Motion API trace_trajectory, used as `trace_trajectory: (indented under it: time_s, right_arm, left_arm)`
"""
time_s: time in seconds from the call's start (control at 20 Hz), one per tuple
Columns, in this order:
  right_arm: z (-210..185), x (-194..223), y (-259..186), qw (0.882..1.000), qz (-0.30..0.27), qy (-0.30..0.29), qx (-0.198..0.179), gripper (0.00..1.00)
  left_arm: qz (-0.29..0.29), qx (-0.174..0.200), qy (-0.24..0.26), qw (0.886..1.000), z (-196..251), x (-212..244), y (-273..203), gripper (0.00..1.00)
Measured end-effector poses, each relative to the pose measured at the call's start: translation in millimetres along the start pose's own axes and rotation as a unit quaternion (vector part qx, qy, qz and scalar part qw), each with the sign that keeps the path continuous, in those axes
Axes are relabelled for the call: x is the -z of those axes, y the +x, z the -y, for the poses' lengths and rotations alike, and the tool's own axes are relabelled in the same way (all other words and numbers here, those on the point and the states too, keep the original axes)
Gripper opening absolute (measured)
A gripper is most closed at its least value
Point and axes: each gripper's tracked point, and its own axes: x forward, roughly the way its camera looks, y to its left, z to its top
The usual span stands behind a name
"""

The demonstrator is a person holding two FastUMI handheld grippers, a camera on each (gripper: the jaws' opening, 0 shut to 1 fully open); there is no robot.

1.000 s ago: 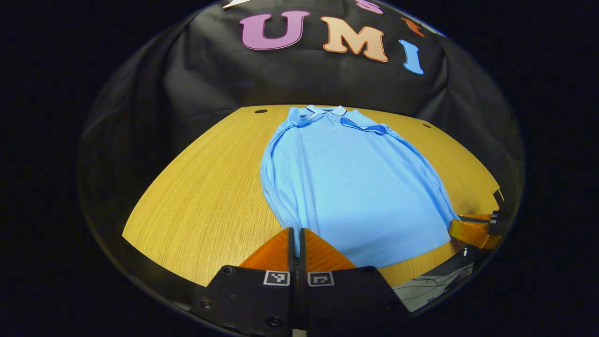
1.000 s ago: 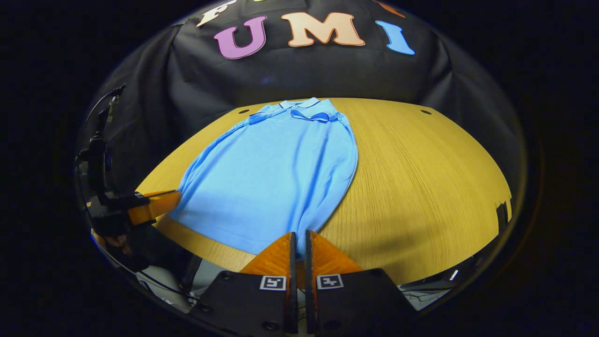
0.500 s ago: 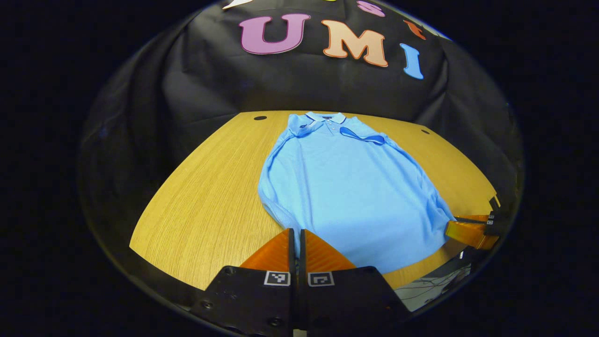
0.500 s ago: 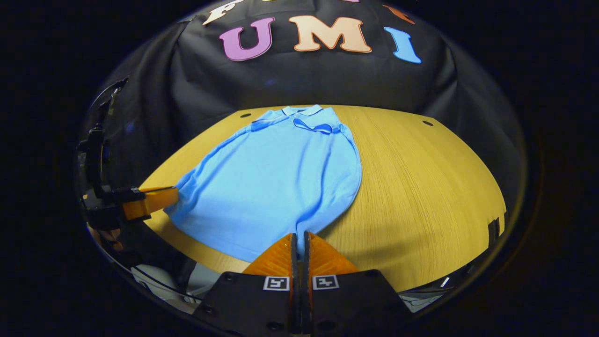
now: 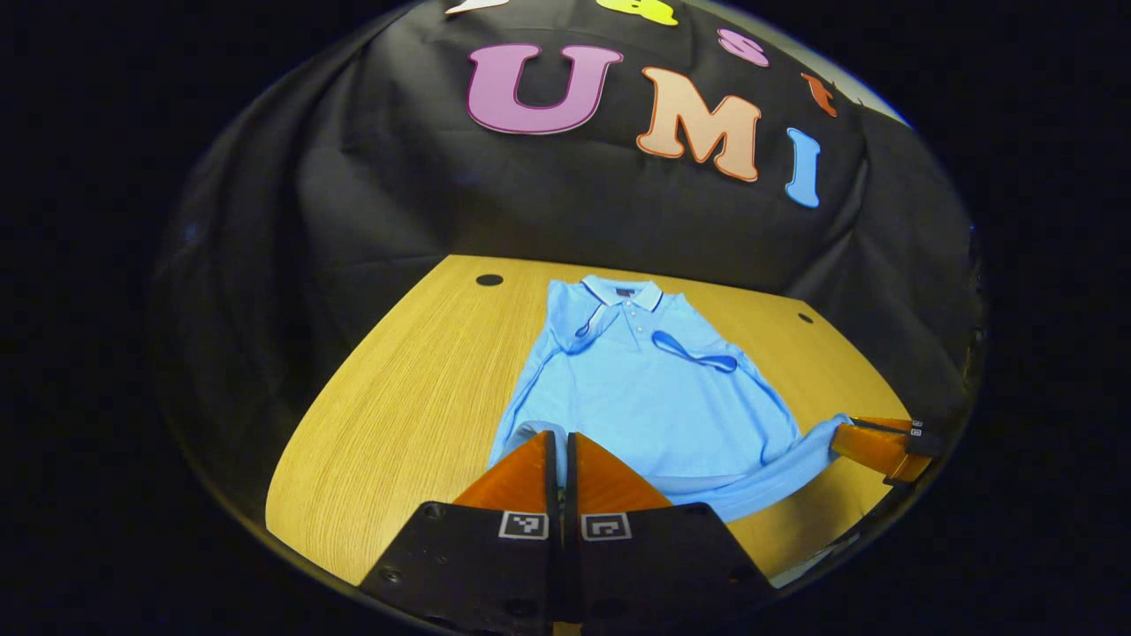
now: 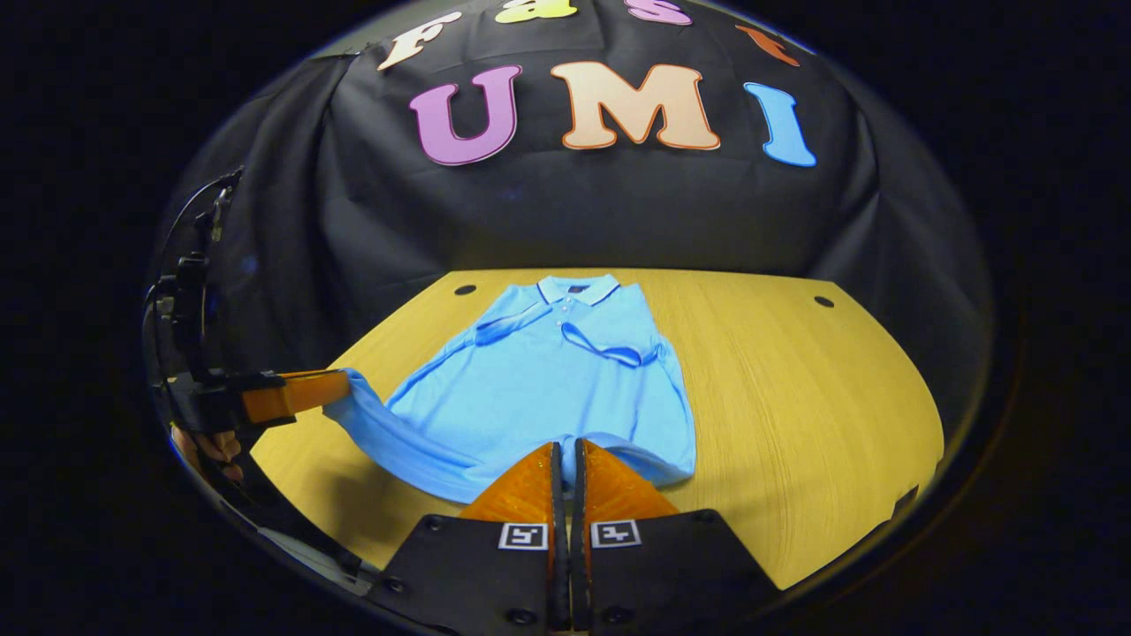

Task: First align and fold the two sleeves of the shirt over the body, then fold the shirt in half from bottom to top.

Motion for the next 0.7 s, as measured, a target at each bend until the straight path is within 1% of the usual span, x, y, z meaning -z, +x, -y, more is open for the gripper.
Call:
trace_trajectory:
  time_s: [0.15, 0.3, 0.35, 0.4, 0.45, 0.5, 0.55, 0.7]
  right_arm:
    - [9, -45, 34, 0.999, 0.021, 0.022, 0.026, 0.03]
    - [21, -93, 63, 0.997, 0.050, 0.021, 0.055, 0.04]
    - [27, -106, 73, 0.996, 0.059, 0.021, 0.064, 0.00]
    - [33, -119, 84, 0.995, 0.066, 0.022, 0.072, 0.04]
    - [40, -131, 96, 0.994, 0.072, 0.022, 0.079, 0.00]
    - [47, -143, 108, 0.993, 0.076, 0.019, 0.084, 0.03]
    - [53, -153, 120, 0.993, 0.079, 0.015, 0.085, 0.03]
    - [63, -175, 164, 0.994, 0.080, 0.006, 0.069, 0.03]
  left_arm:
    - [0.013, 0.021, 0.009, 1.000, -7, -41, 34, 0.00]
    - [0.031, 0.045, 0.011, 0.998, -7, -84, 68, 0.00]
    - [0.036, 0.051, 0.008, 0.998, -8, -96, 81, 0.00]
    - [0.045, 0.056, 0.005, 0.997, -7, -110, 93, 0.00]
    - [0.051, 0.058, 0.005, 0.997, -6, -123, 107, 0.00]
    - [0.055, 0.056, 0.008, 0.997, -7, -133, 119, 0.00]
    - [0.057, 0.056, 0.011, 0.997, -6, -140, 131, 0.00]
    - [0.060, 0.044, 0.008, 0.997, -8, -155, 167, 0.00]
